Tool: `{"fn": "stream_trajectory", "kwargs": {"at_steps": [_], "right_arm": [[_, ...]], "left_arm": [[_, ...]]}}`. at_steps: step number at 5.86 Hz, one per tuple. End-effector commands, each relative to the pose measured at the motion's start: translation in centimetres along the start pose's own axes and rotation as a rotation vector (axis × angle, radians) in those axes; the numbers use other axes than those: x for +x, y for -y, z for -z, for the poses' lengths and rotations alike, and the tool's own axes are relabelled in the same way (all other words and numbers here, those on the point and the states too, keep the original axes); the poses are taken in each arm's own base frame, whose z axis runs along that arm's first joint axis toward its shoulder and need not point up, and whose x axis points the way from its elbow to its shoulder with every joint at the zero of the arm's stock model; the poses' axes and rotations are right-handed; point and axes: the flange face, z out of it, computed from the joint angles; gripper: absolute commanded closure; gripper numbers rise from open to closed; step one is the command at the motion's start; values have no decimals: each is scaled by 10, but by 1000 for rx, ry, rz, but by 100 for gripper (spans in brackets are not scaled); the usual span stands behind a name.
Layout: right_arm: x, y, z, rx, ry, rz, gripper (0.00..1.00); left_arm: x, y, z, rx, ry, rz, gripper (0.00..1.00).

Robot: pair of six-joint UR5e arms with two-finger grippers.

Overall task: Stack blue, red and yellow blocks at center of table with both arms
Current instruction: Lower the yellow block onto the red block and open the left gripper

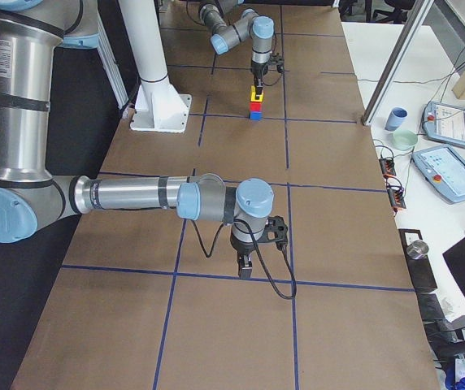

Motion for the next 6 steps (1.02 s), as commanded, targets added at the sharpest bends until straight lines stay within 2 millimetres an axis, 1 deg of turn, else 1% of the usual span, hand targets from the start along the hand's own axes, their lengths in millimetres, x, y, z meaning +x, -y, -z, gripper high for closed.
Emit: {"fn": "stream_trajectory", "kwargs": {"at_steps": [1, 2, 3, 4, 5, 6], "right_arm": [[1, -1, -1, -2, 0, -1, 0], [0, 0, 0, 1, -1, 1, 0], [0, 0, 0, -1, 0, 0, 0], [0, 0, 0, 0, 1, 0, 0], [0, 0, 0, 0, 1, 0, 0], [0, 0, 0, -1, 0, 0, 0]], "left_arm": [[2, -1, 1, 4, -15, -8, 14], [2, -1, 1, 4, -16, -9, 1], [2, -1, 5, 8, -20, -7, 0], [-4, 10, 27, 32, -36, 2, 0], [-24, 16, 44, 51, -43, 12, 0], [-75, 15, 52, 70, -37, -59, 0]]}}
